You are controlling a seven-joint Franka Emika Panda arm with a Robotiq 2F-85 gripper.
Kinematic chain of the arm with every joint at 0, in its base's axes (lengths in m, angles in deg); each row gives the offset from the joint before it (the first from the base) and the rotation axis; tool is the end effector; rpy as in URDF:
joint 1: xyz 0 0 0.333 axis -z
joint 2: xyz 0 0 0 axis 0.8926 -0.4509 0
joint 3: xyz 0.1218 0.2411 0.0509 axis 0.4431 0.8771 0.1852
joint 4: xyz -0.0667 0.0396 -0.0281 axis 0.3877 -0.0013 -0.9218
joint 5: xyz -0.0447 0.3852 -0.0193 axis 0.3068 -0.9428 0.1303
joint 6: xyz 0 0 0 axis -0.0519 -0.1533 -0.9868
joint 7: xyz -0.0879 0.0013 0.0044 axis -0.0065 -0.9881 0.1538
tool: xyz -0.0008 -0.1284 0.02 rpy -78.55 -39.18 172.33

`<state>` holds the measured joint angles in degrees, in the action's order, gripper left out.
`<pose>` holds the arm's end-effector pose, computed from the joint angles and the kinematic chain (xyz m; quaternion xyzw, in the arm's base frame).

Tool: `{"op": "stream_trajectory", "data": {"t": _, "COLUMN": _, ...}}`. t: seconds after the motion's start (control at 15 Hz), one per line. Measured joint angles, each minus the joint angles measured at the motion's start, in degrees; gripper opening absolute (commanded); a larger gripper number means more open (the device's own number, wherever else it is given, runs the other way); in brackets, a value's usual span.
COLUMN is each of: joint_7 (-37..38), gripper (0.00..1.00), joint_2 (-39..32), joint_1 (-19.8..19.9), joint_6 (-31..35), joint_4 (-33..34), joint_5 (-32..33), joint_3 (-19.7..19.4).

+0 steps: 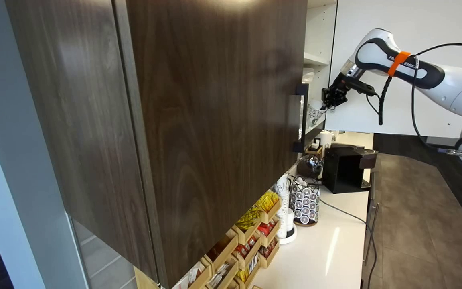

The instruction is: Pick up the paper cup and put it on the bottom shelf in the top open cabinet

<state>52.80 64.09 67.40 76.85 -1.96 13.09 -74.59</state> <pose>0.6001 -0.0547 0.7436 -0.9429 0.1837 -0.2477 0.1256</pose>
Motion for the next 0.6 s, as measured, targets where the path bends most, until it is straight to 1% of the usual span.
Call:
{"op": "stream_trajectory", "data": {"t": 0.07, "joint_7": 0.6, "gripper": 0.52, "joint_2": -0.3, "joint_1": 0.1, "joint_6": -0.2, "joint_4": 0.5, "joint_5": -0.4, "joint_3": 0.0}}
{"op": "stream_trajectory", "data": {"t": 0.2, "joint_7": 1.3, "gripper": 0.66, "joint_2": -1.0, "joint_1": 0.2, "joint_6": -0.2, "joint_4": 1.2, "joint_5": -1.0, "joint_3": 0.0}}
{"op": "stream_trajectory", "data": {"t": 0.47, "joint_7": 2.5, "gripper": 0.96, "joint_2": -2.5, "joint_1": 0.3, "joint_6": -0.2, "joint_4": 2.4, "joint_5": -1.5, "joint_3": 0.0}}
{"op": "stream_trajectory", "data": {"t": 0.53, "joint_7": 2.7, "gripper": 1.00, "joint_2": -2.8, "joint_1": 0.3, "joint_6": -0.2, "joint_4": 2.5, "joint_5": -1.7, "joint_3": 0.0}}
{"op": "stream_trajectory", "data": {"t": 0.6, "joint_7": 2.9, "gripper": 1.00, "joint_2": -3.1, "joint_1": 0.3, "joint_6": -0.2, "joint_4": 2.7, "joint_5": -1.9, "joint_3": 0.0}}
